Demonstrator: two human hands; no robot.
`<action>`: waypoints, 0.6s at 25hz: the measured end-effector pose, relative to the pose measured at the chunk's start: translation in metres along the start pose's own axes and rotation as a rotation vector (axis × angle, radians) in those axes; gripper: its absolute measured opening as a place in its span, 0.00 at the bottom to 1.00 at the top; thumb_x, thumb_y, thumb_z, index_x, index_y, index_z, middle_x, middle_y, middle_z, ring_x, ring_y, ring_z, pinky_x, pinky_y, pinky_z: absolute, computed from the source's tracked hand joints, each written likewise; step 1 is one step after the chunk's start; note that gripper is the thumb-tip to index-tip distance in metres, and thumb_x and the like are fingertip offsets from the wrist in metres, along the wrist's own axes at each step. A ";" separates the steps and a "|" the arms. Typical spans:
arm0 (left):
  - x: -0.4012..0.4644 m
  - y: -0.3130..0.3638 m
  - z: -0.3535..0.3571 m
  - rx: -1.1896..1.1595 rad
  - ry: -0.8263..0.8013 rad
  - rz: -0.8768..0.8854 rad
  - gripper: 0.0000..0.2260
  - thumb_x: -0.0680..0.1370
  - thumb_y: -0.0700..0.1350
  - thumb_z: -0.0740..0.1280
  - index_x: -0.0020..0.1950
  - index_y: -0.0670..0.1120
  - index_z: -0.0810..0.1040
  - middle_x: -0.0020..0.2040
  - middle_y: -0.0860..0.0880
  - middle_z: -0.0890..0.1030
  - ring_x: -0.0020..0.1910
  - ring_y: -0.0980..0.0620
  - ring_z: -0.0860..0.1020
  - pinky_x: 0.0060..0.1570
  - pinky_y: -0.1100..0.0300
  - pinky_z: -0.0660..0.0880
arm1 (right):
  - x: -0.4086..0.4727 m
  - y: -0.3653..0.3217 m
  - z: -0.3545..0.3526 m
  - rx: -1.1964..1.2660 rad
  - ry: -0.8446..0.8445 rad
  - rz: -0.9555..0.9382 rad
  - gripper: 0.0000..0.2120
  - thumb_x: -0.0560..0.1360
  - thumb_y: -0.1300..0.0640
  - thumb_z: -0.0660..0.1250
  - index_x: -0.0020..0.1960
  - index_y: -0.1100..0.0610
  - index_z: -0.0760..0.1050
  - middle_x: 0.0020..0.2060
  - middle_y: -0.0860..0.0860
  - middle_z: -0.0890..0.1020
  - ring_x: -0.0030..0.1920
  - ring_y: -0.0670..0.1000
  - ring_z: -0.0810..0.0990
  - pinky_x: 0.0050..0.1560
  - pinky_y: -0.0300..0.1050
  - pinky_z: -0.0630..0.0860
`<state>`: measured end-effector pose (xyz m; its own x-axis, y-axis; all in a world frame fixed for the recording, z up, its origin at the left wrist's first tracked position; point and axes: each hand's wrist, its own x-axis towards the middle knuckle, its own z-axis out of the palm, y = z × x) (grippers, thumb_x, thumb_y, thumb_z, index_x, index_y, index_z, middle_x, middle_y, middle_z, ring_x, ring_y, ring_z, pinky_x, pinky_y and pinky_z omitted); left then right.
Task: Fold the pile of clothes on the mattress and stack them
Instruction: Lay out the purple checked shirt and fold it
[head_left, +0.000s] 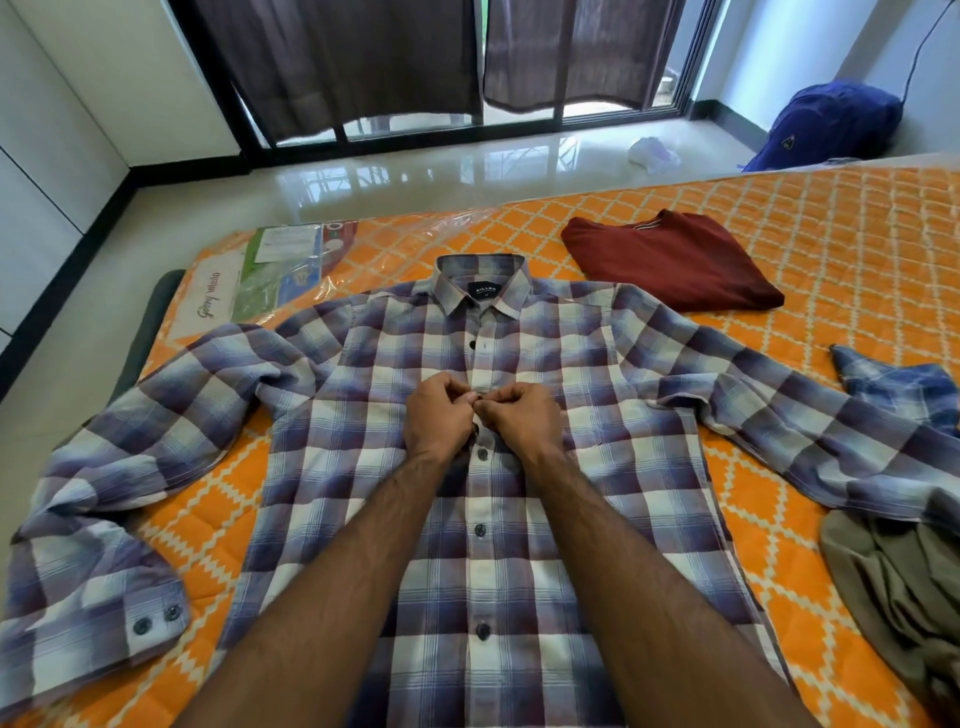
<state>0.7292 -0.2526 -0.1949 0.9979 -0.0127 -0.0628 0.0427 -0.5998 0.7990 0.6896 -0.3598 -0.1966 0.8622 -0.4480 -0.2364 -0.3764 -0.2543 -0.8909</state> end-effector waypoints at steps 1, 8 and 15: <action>-0.001 -0.001 0.000 -0.012 0.007 0.008 0.02 0.79 0.42 0.71 0.50 0.48 0.80 0.44 0.54 0.81 0.47 0.53 0.81 0.50 0.57 0.78 | 0.001 -0.001 0.000 -0.014 -0.006 0.003 0.03 0.74 0.53 0.76 0.43 0.52 0.84 0.36 0.46 0.85 0.38 0.46 0.84 0.48 0.54 0.85; -0.006 0.001 -0.003 0.036 0.007 0.259 0.15 0.77 0.35 0.70 0.56 0.45 0.66 0.42 0.50 0.76 0.40 0.55 0.79 0.38 0.60 0.78 | 0.002 -0.008 0.002 -0.088 0.044 0.073 0.09 0.73 0.49 0.71 0.38 0.53 0.80 0.32 0.48 0.83 0.36 0.51 0.83 0.47 0.57 0.84; 0.001 0.008 -0.012 0.080 -0.108 0.181 0.13 0.78 0.38 0.69 0.58 0.46 0.67 0.43 0.49 0.79 0.42 0.52 0.81 0.38 0.64 0.76 | 0.006 -0.010 0.000 -0.126 -0.034 0.070 0.06 0.74 0.54 0.68 0.41 0.54 0.80 0.33 0.51 0.84 0.37 0.53 0.85 0.45 0.57 0.85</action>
<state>0.7311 -0.2481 -0.1817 0.9778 -0.2095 0.0103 -0.1454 -0.6417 0.7530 0.6982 -0.3600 -0.1894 0.8428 -0.4395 -0.3108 -0.4734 -0.3302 -0.8166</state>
